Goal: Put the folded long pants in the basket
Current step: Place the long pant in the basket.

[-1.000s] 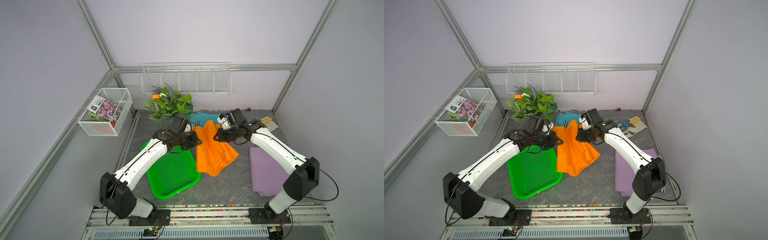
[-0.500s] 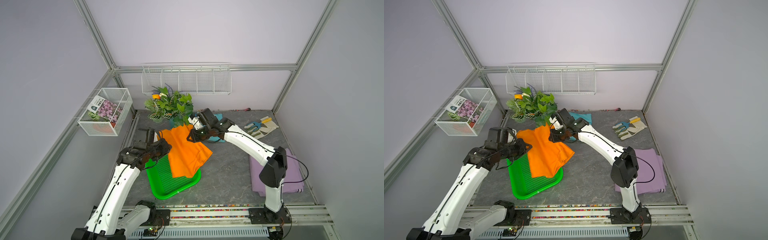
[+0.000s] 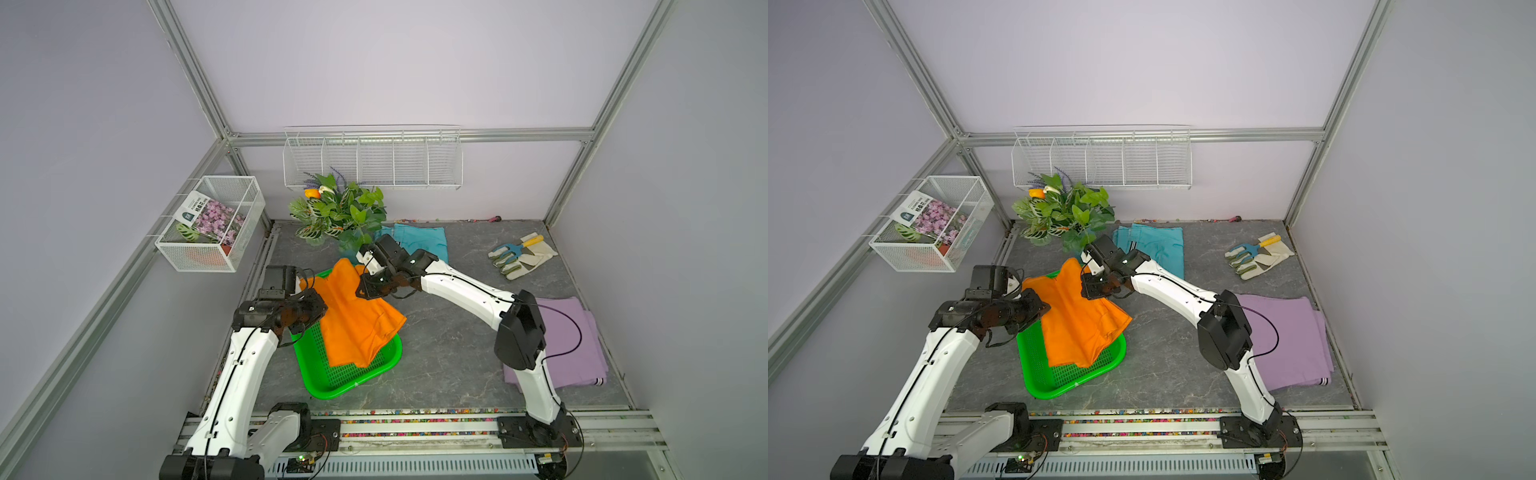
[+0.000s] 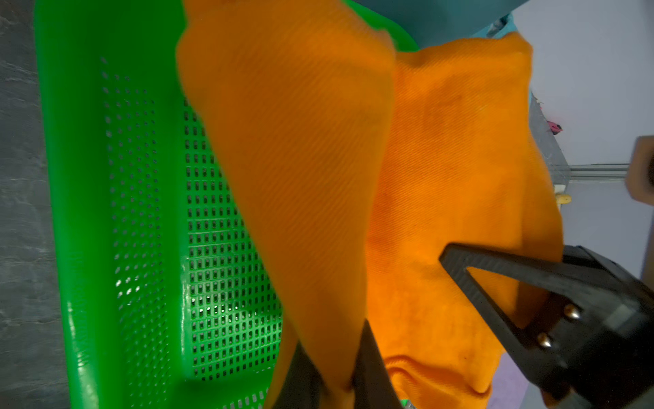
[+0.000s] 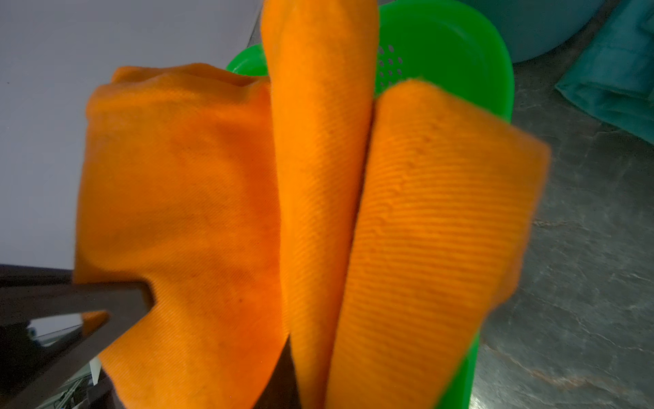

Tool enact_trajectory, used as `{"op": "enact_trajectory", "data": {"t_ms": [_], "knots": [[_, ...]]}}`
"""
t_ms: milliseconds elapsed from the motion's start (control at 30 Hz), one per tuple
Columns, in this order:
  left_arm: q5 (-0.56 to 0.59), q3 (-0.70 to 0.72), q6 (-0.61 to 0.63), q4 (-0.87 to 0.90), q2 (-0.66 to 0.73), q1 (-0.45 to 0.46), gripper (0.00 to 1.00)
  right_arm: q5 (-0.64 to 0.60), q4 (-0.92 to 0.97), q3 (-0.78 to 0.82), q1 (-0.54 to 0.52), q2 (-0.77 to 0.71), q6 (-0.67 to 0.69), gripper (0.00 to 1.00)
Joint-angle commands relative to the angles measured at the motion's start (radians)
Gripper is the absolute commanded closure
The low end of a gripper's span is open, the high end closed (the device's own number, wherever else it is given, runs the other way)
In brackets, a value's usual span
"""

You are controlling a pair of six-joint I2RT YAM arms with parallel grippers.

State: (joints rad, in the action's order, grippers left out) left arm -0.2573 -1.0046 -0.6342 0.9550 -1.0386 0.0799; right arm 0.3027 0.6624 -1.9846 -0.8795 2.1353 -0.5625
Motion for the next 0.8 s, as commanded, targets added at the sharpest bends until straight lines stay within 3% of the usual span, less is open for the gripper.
{"op": "enact_trajectory", "data": {"t_ms": [0,300,500,767], "knots": [[0.081,0.009,0.039,-0.093,-0.011,-0.022,1.00,0.010,-0.013,0.007,-0.015,0.013,-0.022,1.00],[0.133,0.125,0.035,-0.176,-0.056,-0.038,1.00,-0.023,-0.036,0.015,-0.042,0.066,-0.032,1.00],[0.171,0.130,0.031,-0.214,-0.080,-0.062,1.00,-0.038,-0.059,0.017,-0.056,0.111,-0.056,1.00],[0.147,0.163,0.040,-0.252,-0.163,-0.084,1.00,-0.100,-0.062,0.047,-0.058,0.127,-0.049,0.98]]}}
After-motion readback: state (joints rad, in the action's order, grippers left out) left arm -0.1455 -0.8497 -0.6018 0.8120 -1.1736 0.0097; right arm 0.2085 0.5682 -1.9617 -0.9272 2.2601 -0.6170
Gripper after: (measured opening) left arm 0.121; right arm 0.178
